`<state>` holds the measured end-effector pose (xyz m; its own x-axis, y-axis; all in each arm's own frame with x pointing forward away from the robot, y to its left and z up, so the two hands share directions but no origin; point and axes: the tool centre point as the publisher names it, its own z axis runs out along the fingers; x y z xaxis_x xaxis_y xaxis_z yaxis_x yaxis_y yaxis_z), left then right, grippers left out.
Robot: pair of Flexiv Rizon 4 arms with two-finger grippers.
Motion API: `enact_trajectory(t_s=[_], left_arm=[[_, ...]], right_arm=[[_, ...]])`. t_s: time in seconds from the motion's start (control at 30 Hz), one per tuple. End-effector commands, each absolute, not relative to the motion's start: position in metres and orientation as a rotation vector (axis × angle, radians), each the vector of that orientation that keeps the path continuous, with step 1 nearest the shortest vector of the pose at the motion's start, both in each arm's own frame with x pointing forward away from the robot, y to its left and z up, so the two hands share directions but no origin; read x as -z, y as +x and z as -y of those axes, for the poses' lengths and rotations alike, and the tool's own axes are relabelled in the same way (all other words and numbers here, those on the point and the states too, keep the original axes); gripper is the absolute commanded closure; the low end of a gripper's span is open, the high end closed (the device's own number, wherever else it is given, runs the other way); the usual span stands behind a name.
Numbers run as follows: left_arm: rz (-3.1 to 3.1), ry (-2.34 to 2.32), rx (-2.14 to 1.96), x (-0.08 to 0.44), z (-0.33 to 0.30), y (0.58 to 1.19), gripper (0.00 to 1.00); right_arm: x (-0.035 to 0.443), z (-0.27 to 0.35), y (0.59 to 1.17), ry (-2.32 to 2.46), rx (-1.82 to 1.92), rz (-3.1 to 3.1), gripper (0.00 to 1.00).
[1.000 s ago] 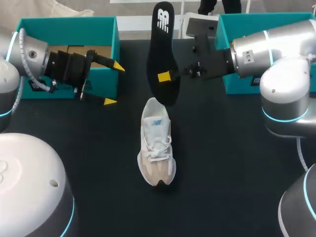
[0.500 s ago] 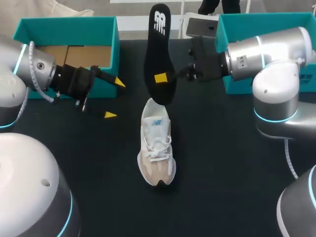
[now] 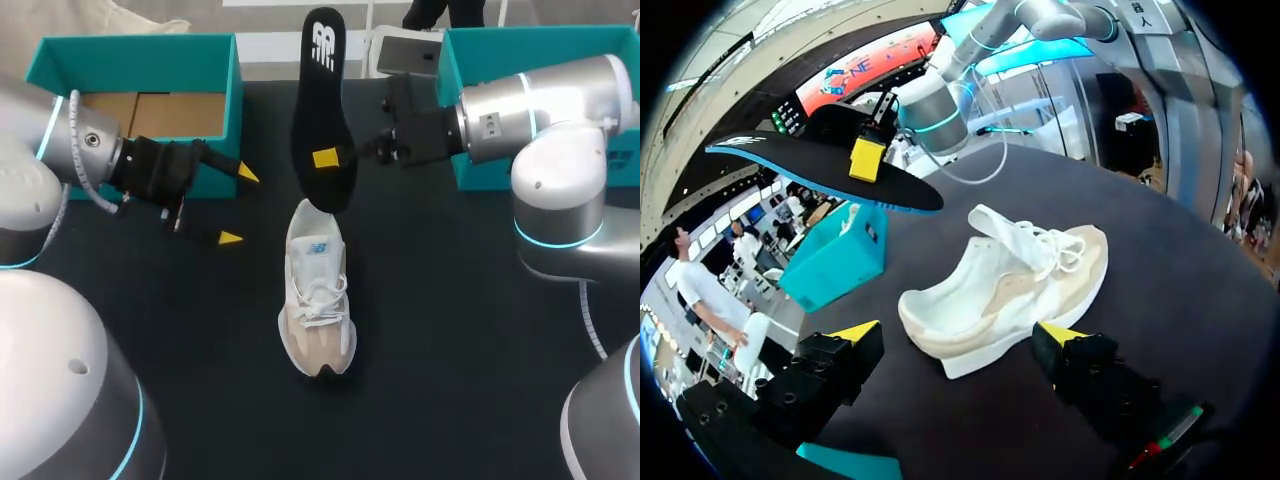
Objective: Take the shoe out of the shoebox, open the shoe tongue, remove and reinsert the insole, then place the shoe into the shoebox
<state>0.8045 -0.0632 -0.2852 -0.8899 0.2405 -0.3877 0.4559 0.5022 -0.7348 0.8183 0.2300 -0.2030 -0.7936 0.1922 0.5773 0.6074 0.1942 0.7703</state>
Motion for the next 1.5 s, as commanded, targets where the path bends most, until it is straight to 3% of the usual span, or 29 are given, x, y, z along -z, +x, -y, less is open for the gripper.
enact_trajectory(t_s=[0.03,0.83,1.5], left_arm=[[-2.513,0.594,1.331,0.285,0.063,0.804,0.0],[-2.576,0.577,1.308,0.301,0.063,0.801,0.0],[-2.698,0.413,1.358,0.34,0.082,0.8,0.0]], right_arm=[[0.203,-0.232,0.818,-0.755,1.628,2.125,1.0],[0.203,-0.232,0.818,-0.755,1.628,2.125,1.0],[0.261,-0.24,0.828,-0.673,1.667,2.115,1.0]])
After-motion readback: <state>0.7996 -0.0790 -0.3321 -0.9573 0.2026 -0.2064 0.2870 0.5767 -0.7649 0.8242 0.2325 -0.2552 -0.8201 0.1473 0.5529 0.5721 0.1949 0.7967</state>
